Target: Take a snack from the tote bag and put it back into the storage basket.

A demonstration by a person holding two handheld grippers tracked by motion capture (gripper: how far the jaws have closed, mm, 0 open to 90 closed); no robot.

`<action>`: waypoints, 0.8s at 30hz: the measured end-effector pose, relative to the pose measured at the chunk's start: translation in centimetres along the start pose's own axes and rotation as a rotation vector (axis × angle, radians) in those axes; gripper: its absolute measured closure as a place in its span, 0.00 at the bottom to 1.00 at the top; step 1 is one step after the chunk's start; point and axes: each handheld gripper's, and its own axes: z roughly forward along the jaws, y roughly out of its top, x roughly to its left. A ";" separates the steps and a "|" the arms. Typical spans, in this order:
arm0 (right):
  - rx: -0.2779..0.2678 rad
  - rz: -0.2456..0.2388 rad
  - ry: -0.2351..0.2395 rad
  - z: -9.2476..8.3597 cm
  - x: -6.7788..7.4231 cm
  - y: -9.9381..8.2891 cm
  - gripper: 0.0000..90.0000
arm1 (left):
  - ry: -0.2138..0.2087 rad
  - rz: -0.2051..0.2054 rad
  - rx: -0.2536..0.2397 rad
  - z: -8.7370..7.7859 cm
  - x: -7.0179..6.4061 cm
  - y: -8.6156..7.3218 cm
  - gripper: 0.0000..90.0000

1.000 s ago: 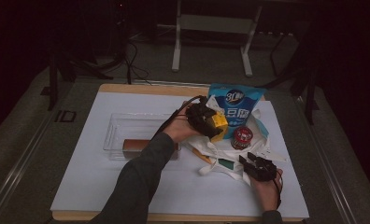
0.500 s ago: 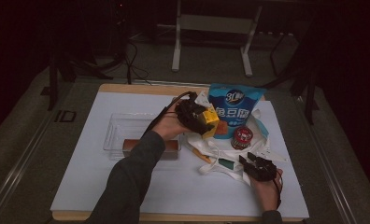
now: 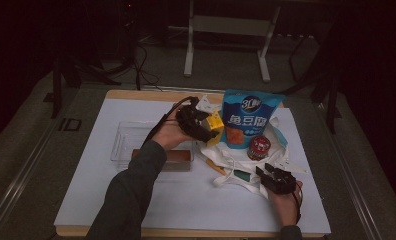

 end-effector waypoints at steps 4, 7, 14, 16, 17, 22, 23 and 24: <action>0.001 0.001 0.000 0.0 0.0 0.0 0.62 | 0.014 -0.005 0.008 -0.5 0.5 -0.6 0.32; 0.001 -0.001 0.000 0.0 0.0 0.0 0.62 | 0.024 -0.010 0.011 -1.0 0.7 -1.0 0.32; 0.002 -0.001 -0.003 0.0 0.1 0.0 0.62 | 0.050 -0.026 0.020 -2.0 1.5 -1.9 0.32; 0.002 -0.001 -0.003 0.0 0.0 0.0 0.62 | 0.054 -0.036 0.017 -2.2 1.7 -2.2 0.32; 0.002 -0.001 -0.003 0.0 0.0 0.0 0.62 | 0.058 -0.039 0.017 -2.3 1.8 -2.3 0.32; 0.002 -0.002 -0.004 0.0 0.1 0.0 0.62 | 0.067 -0.053 0.014 -2.8 2.2 -2.9 0.32; 0.002 -0.002 -0.004 0.0 0.1 0.0 0.62 | 0.068 -0.056 0.012 -2.9 2.2 -3.0 0.32; 0.002 -0.003 -0.004 0.0 0.1 0.0 0.62 | 0.072 -0.058 0.014 -3.0 2.3 -3.1 0.32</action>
